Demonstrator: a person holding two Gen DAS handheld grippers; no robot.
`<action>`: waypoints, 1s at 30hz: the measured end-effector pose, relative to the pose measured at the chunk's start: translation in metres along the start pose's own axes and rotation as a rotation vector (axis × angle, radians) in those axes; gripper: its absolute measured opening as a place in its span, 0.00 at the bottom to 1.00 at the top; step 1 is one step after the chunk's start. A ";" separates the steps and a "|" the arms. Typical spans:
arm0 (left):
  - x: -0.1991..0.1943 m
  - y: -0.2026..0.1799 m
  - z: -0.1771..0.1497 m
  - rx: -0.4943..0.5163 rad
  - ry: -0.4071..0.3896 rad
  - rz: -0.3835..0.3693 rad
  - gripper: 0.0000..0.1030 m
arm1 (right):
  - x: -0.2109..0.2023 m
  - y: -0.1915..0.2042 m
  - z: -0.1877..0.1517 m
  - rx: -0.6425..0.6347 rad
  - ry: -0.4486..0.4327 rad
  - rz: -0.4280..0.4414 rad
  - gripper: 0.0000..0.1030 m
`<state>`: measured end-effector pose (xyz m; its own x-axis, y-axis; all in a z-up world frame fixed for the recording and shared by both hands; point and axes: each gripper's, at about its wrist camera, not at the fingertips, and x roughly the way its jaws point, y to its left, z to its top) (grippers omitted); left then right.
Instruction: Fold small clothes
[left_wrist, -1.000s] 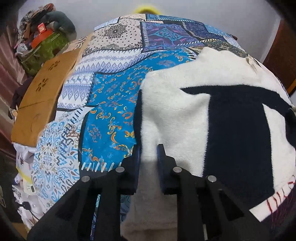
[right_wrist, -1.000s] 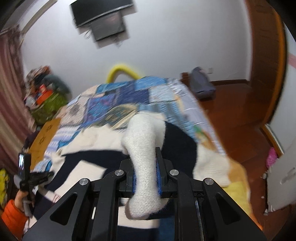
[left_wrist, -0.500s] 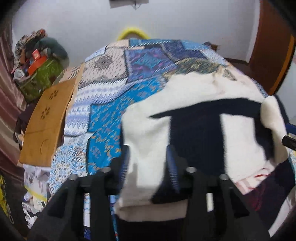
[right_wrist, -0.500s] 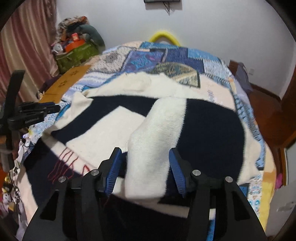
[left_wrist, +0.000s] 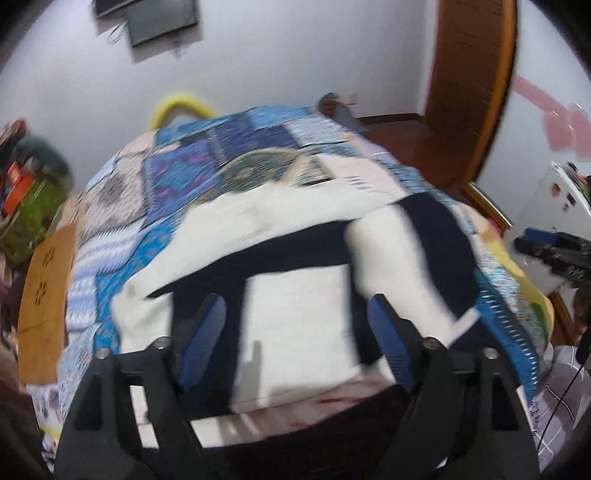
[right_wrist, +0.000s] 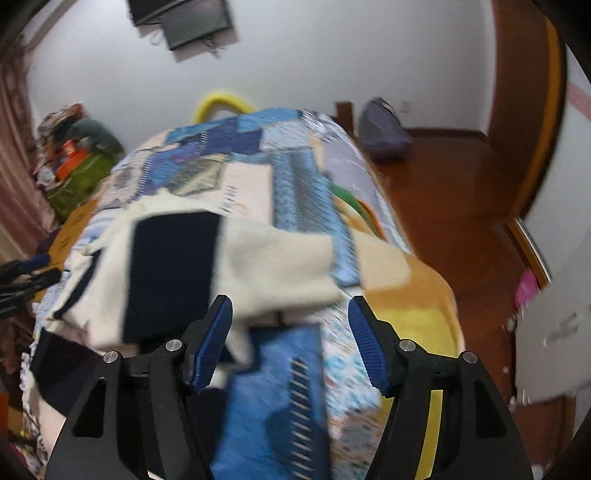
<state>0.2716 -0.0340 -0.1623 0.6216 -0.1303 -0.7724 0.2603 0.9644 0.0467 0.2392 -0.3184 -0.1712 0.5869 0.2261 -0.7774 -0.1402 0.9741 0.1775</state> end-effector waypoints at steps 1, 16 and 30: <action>0.000 -0.013 0.003 0.026 -0.003 -0.011 0.83 | 0.001 -0.003 -0.004 0.005 0.009 -0.001 0.60; 0.092 -0.196 0.034 0.446 0.121 -0.061 0.84 | 0.011 -0.030 -0.045 0.016 0.073 -0.007 0.55; 0.089 -0.142 0.055 0.240 0.096 -0.110 0.16 | -0.002 -0.051 -0.045 0.056 0.060 -0.002 0.55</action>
<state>0.3305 -0.1951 -0.2023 0.5104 -0.1977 -0.8369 0.4969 0.8621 0.0994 0.2090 -0.3688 -0.2061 0.5382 0.2254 -0.8121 -0.0937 0.9736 0.2081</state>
